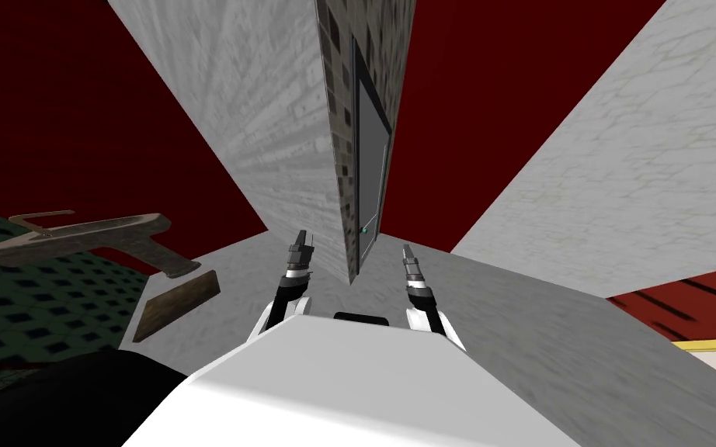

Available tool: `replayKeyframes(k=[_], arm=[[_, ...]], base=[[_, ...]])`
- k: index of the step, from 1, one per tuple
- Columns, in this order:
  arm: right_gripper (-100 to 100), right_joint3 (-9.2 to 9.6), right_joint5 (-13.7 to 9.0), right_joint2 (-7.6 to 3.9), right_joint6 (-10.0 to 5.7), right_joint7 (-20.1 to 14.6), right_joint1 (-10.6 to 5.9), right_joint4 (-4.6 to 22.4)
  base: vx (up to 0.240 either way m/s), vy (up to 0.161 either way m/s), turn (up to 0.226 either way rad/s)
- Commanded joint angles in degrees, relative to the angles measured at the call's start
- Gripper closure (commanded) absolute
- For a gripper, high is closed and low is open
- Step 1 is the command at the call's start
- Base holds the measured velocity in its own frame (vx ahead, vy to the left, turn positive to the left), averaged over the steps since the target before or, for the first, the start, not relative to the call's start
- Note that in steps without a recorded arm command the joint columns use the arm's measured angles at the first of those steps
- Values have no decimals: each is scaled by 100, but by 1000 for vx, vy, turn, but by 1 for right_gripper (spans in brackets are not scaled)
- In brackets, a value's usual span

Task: Push the door open

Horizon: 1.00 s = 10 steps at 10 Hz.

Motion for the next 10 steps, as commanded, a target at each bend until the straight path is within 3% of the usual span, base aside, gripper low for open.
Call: replayKeyframes(k=[1, 10], arm=[[-100, 31, 151, -15, -92, 210, -36, 215], [-100, 163, 907, -68, -418, 1223, -253, 1239]], base=[[74, -135, 92], [96, -156, 89]])
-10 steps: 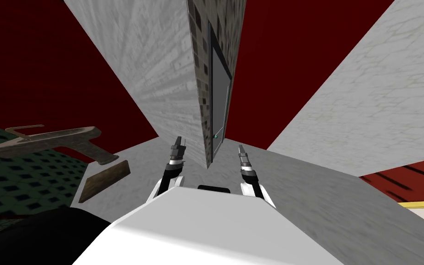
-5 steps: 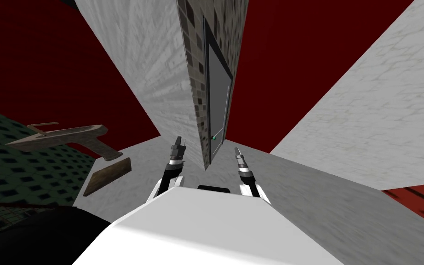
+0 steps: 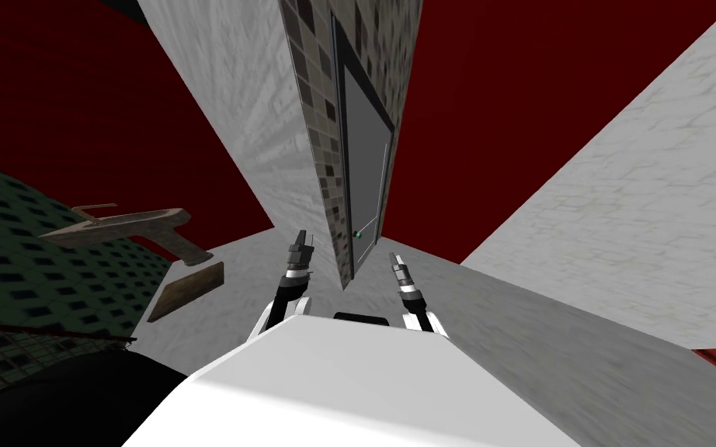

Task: Push the door open

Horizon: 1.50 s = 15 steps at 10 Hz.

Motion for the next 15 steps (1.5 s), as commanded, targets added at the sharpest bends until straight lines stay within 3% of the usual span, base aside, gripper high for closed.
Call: replayKeyframes(k=[1, 15], arm=[[-100, 26, 131, -3, -53, 186, -22, 151], [-100, 225, 1269, 98, -544, 1708, -348, 1689]], base=[[83, -170, 87], [86, -146, 82]])
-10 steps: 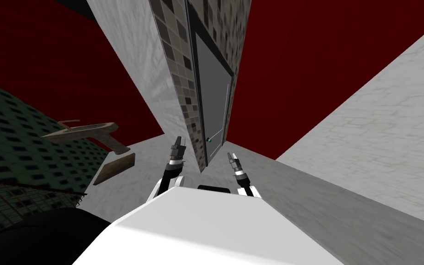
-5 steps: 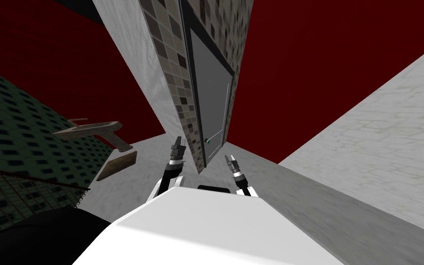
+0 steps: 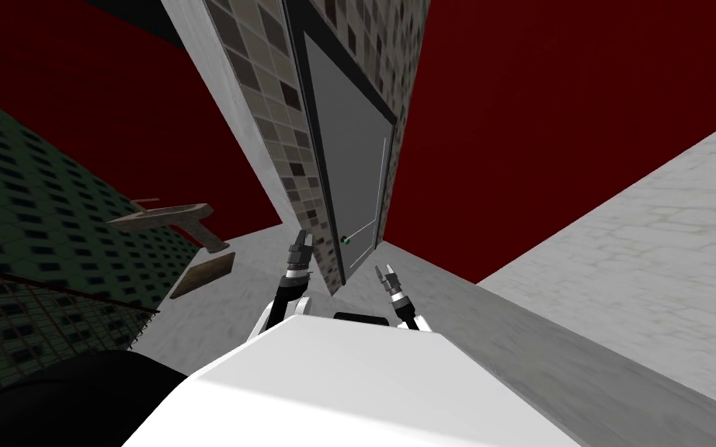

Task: Push the door open

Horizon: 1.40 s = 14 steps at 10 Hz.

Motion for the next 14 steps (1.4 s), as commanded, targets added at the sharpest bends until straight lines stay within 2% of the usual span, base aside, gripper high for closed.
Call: replayKeyframes(k=[1, 9, 12, 13, 14], arm=[[-100, 24, 124, 38, -79, 196, -23, 184], [-100, 143, 809, 239, -375, 1114, -220, 1111], [-100, 167, 947, 297, -434, 1297, -259, 1297], [-100, 190, 1076, 358, -490, 1470, -296, 1471], [-100, 197, 1119, 378, -509, 1528, -308, 1530]], base=[[94, -138, 90], [113, -115, 96], [105, -76, 65], [142, -42, 126], [146, -60, 102]])
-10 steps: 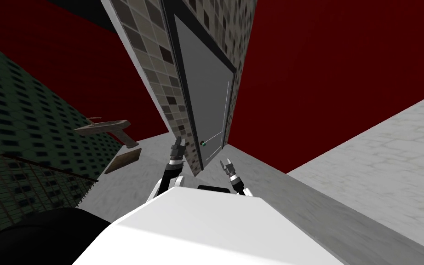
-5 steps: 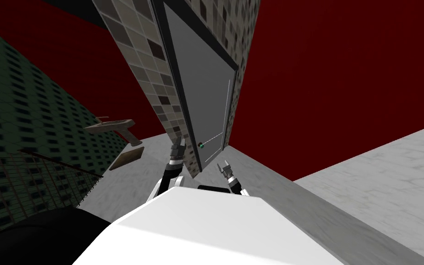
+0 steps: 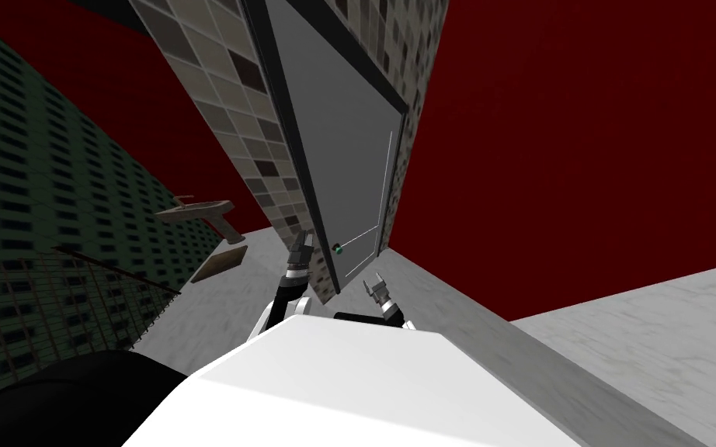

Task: Push the door open

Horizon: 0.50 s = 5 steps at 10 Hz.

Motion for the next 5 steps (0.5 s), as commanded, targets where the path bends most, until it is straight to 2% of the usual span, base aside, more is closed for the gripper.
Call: replayKeyframes(k=[1, 3, 5], arm=[[-100, -1, 76, 59, -63, 144, -55, 179], [-100, 24, 218, 144, -124, 335, -96, 372], [-100, 48, 356, 229, -183, 518, -136, 558]], base=[[118, -44, 70], [128, -38, 108], [181, -23, 121]])
